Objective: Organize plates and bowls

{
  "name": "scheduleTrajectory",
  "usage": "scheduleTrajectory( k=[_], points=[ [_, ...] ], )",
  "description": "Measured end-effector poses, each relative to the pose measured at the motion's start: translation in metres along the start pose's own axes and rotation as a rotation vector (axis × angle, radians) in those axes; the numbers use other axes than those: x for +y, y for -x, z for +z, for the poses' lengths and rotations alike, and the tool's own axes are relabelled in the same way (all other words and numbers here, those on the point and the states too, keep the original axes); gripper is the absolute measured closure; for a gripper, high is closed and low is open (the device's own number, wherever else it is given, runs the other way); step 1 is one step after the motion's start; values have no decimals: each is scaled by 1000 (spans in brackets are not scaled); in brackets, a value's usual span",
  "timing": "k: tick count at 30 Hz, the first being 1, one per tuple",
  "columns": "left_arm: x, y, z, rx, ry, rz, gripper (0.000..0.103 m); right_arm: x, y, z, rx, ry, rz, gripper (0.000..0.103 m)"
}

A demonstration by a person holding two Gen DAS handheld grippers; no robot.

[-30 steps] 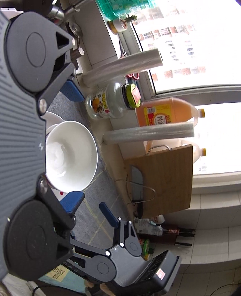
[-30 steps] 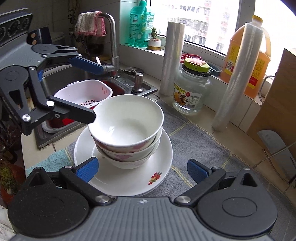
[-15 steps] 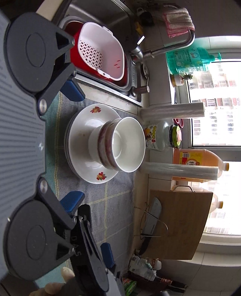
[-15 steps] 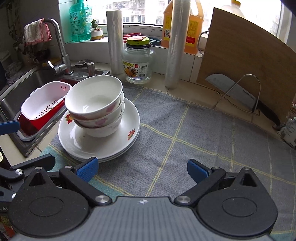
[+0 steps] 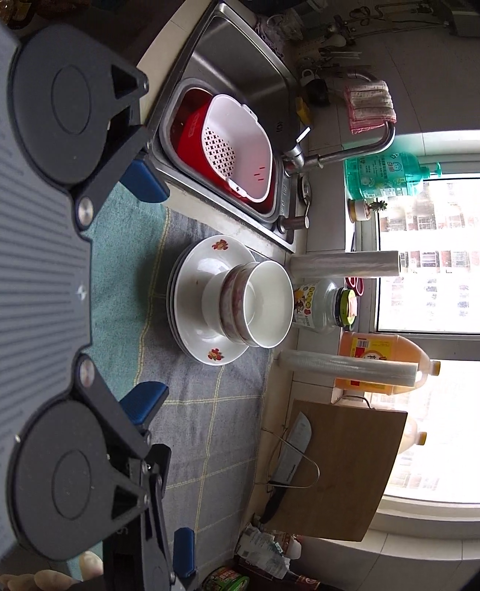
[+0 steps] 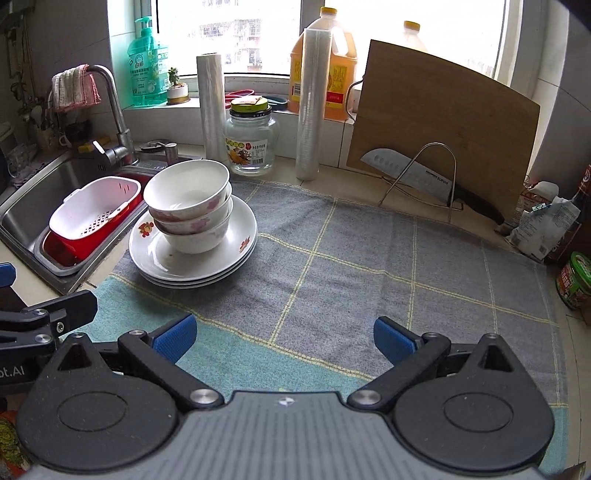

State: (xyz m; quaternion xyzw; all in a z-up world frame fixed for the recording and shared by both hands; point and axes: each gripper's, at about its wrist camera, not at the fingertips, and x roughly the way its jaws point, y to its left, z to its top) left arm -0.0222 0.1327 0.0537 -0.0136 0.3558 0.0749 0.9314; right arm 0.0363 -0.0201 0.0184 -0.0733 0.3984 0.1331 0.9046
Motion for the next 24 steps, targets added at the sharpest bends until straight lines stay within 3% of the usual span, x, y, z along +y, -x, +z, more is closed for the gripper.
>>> scheduleTrajectory(
  k=[24],
  points=[
    [-5, 12, 0, -22, 2, 29, 1, -3, 13, 0, -27, -22, -1, 0]
  ],
)
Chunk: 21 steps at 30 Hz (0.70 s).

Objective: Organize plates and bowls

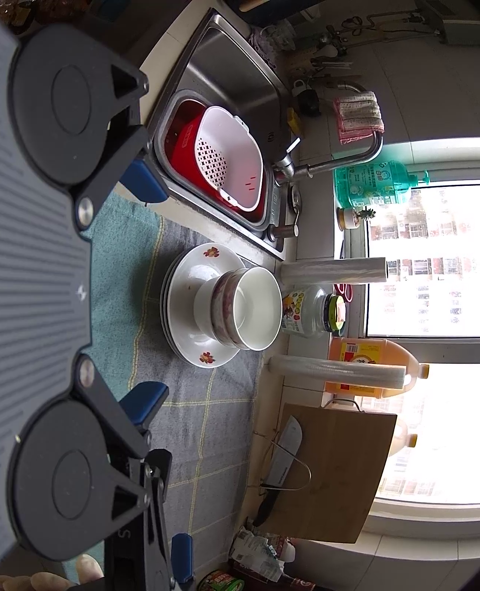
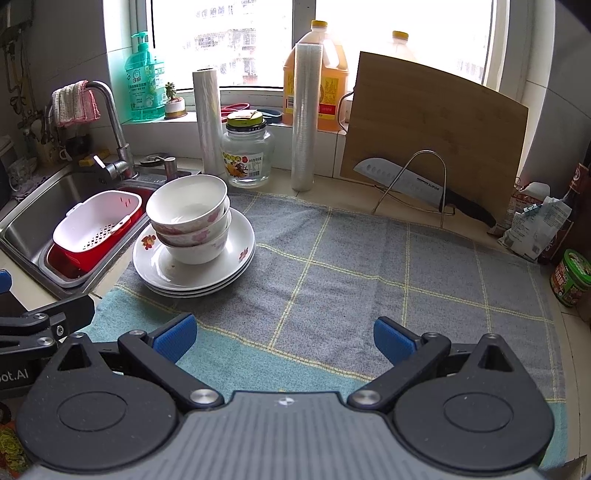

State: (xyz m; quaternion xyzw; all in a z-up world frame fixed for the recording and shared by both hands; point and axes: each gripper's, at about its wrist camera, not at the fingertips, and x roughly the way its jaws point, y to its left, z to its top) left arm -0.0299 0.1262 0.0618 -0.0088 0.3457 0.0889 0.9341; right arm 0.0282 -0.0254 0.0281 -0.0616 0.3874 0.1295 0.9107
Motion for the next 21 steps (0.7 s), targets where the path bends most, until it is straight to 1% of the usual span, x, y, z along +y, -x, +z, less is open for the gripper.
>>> scheduleTrajectory(
  k=[21],
  points=[
    [0, -1, 2, 4, 4, 13, 1, 1, -5, 3, 5, 4, -7, 0]
  ],
)
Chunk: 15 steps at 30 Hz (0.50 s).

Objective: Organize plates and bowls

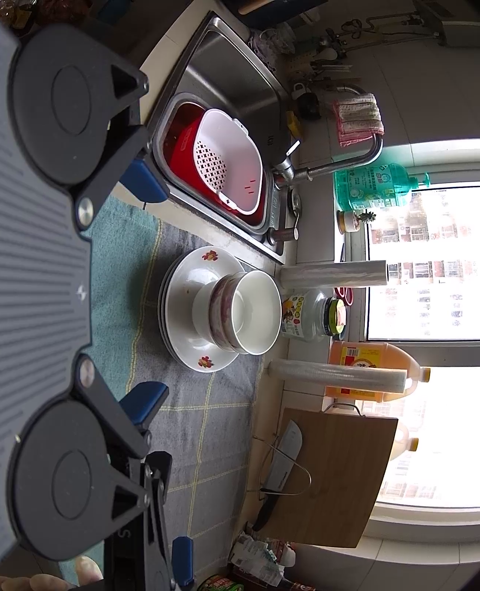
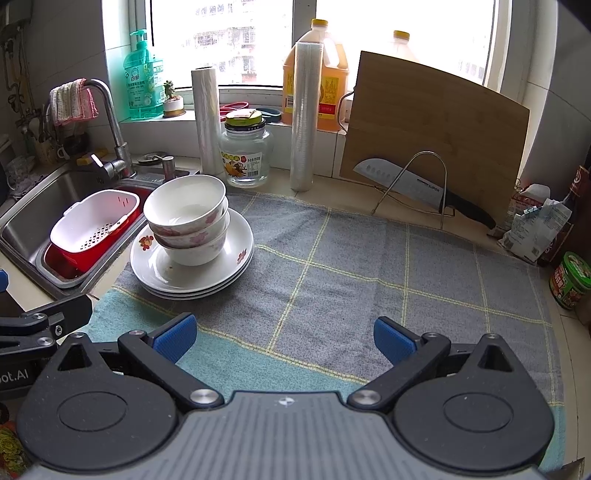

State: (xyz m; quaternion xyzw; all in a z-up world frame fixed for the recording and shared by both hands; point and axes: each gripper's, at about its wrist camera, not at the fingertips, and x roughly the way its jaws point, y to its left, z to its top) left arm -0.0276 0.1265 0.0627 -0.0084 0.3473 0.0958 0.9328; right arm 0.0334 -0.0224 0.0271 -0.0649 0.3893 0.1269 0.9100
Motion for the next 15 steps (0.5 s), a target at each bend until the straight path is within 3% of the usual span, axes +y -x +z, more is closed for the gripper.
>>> scheduleTrajectory(
  k=[15],
  points=[
    [-1, -1, 1, -3, 1, 1, 1, -2, 1, 2, -3, 0, -9, 0]
  ],
)
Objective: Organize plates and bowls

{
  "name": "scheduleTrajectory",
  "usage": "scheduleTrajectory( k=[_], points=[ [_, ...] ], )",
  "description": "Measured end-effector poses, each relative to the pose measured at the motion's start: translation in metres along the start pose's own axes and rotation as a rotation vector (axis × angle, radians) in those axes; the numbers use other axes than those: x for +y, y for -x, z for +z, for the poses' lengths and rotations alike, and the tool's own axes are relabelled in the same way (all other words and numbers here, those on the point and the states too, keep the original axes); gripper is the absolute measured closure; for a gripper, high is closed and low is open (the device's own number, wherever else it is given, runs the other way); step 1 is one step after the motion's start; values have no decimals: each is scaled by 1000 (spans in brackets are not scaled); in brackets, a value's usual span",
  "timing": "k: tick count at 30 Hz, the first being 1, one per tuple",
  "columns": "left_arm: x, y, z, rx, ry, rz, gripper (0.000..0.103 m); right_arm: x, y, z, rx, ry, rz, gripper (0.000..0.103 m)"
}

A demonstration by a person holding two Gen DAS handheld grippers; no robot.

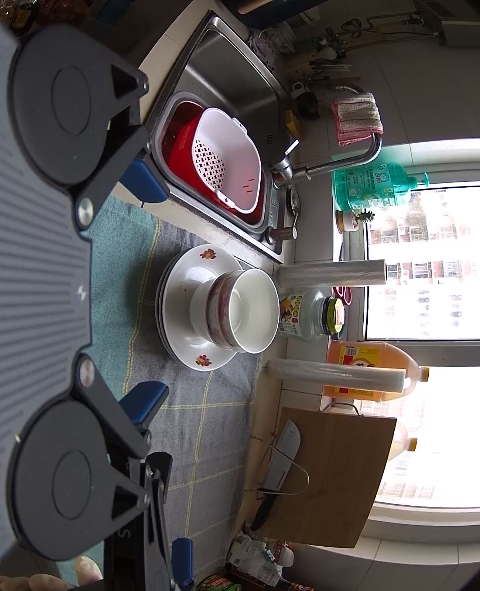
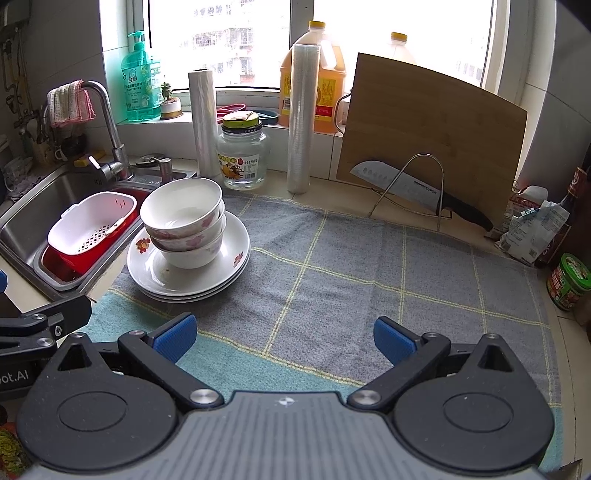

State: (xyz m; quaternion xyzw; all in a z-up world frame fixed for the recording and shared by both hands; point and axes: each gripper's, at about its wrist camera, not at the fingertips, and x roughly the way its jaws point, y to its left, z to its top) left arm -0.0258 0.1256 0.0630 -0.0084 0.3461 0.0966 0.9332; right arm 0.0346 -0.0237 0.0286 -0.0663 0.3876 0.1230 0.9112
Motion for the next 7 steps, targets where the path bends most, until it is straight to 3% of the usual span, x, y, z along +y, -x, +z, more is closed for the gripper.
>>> scheduleTrajectory(
  k=[7],
  points=[
    [-1, 0, 0, 3, 0, 1, 1, -1, 0, 0, 1, -1, -4, 0]
  ],
)
